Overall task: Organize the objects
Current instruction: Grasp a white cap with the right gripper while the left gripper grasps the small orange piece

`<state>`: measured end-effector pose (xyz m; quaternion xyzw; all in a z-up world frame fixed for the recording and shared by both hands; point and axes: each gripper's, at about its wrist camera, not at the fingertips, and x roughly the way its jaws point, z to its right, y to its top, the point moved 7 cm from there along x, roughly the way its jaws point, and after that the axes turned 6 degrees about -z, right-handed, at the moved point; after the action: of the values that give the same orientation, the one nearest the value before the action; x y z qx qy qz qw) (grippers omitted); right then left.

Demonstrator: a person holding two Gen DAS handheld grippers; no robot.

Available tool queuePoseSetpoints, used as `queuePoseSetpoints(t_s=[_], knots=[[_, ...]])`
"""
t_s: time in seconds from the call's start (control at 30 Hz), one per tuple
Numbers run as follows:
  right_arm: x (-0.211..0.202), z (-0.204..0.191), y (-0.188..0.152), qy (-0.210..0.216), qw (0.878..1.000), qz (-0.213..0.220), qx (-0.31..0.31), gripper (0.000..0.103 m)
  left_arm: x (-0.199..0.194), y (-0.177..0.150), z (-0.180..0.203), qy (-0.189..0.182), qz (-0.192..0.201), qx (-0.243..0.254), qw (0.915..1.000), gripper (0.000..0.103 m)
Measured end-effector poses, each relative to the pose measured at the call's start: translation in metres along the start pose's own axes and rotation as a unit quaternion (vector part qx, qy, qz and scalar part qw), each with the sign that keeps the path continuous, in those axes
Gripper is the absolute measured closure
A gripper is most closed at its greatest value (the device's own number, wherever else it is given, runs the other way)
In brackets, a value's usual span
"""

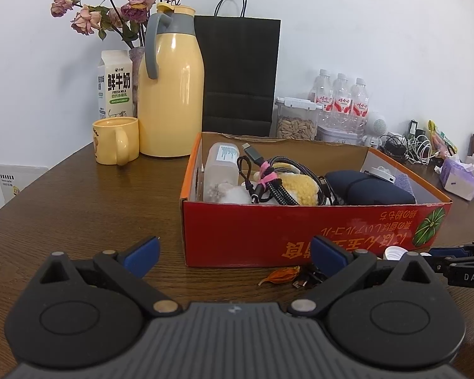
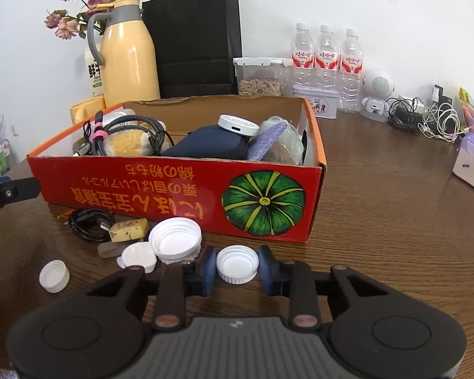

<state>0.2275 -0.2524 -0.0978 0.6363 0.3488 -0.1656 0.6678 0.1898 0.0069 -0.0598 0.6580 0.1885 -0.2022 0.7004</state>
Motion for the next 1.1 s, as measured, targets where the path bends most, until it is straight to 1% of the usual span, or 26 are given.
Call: queuePoseSetpoints(t_s=[0.2,0.5,0.6,0.77,0.87,0.93,1.03,1.07,1.1], knots=[[-0.006,0.002,0.001,-0.004,1.000,0.015,0.004,0.076,0.000,0.000,-0.001,0.001,-0.001,0.000,1.0000,0.000],[-0.020,0.001,0.004,-0.017,0.998,0.061,0.003,0.076,0.004,-0.003,0.000,0.004,-0.009,0.004,0.9999,0.000],[-0.024,-0.001,0.005,-0.016,0.997,0.071,0.000,0.076,0.007,-0.005,0.002,0.005,-0.018,0.010,0.9998,0.000],[-0.028,-0.003,0.006,-0.012,0.997,0.079,-0.004,0.076,0.015,-0.010,0.011,-0.009,-0.043,0.030,0.9986,0.000],[-0.029,-0.004,0.006,-0.010,0.996,0.084,-0.004,0.076,0.018,-0.013,0.015,-0.009,-0.052,0.040,0.9978,0.000],[-0.031,-0.005,0.006,-0.009,0.996,0.085,-0.005,0.076,0.020,-0.014,0.015,-0.010,-0.056,0.039,0.9976,0.000],[-0.031,-0.006,0.006,-0.007,0.996,0.087,-0.006,0.076,0.022,-0.014,0.010,-0.003,-0.058,0.021,0.9981,0.000],[-0.032,-0.006,0.006,-0.007,0.996,0.088,-0.006,0.076,0.023,-0.014,0.008,-0.001,-0.061,0.015,0.9980,0.001],[-0.032,-0.006,0.005,-0.006,0.996,0.088,-0.006,0.076,0.025,-0.013,0.006,0.000,-0.067,0.009,0.9977,0.005]])
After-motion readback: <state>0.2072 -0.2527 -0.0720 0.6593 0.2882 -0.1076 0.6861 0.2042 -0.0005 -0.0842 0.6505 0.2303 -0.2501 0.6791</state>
